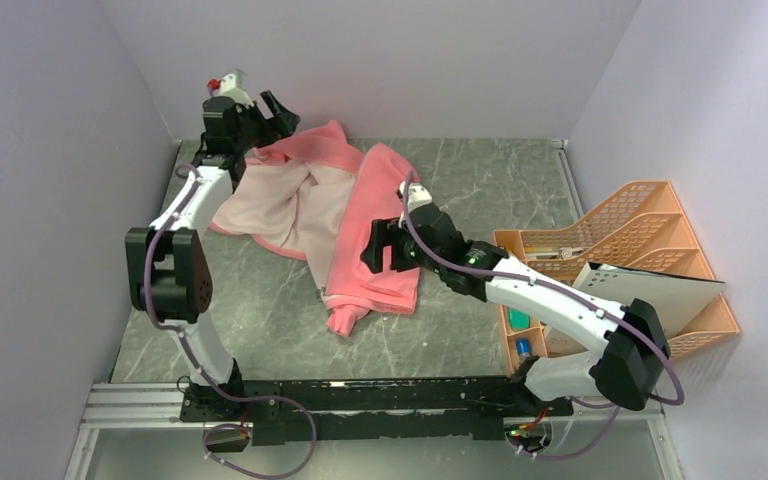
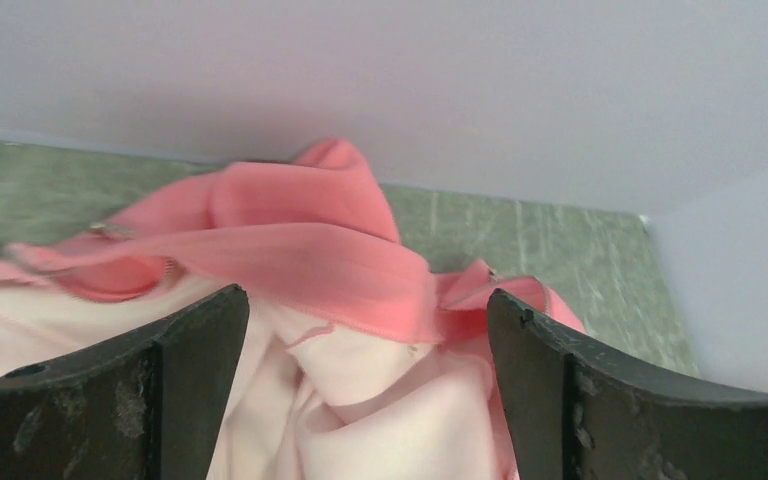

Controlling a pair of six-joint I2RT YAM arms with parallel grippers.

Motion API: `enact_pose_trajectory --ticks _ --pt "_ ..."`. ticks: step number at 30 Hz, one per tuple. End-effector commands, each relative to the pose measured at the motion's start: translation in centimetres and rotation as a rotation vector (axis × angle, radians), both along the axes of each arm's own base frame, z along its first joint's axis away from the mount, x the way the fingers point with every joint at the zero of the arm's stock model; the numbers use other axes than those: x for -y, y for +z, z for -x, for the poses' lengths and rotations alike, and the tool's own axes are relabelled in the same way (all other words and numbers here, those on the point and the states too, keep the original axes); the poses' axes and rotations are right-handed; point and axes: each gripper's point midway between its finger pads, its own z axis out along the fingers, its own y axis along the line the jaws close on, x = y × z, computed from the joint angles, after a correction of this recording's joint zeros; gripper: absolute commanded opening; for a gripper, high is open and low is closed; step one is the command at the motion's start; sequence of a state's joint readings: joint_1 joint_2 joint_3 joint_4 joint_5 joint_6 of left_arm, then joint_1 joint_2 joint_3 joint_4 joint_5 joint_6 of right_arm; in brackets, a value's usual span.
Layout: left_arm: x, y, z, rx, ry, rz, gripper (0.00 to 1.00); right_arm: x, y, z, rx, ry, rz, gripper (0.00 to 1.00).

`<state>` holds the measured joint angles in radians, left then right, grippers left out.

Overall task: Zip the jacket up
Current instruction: Flatten out the jacket at the center of the board.

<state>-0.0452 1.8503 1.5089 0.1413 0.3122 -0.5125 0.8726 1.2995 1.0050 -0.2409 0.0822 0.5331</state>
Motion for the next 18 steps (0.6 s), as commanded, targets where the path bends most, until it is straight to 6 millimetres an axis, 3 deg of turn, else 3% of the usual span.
enact_pose_trajectory --ticks 1,5,8,15,18 --pt "-6.3 -0.7 1.8 -0.094 0.282 -0.12 0.93 2.1 -1.3 -2.0 -0.076 -0.13 -0.015 0.88" --pt "-11.9 -4.8 3.7 -0.278 0.5 -0.172 0.94 2.0 -3.1 -3.1 -0.139 -0.142 -0.036 0.93" --pt "-14.8 -8.2 5.1 -0.405 0.587 -0.149 0.94 1.0 -4.8 -3.6 -0.177 -0.13 -0.027 0.95" --pt "-18.5 -12.9 8.5 -0.556 0.697 -0.163 0.94 -3.2 -9.0 -2.7 -0.232 -0.047 0.029 0.97" --pt "-19.1 -14.5 9.7 -0.616 0.716 -0.189 0.94 -3.4 -11.9 -3.0 -0.245 -0.072 0.1 0.97"
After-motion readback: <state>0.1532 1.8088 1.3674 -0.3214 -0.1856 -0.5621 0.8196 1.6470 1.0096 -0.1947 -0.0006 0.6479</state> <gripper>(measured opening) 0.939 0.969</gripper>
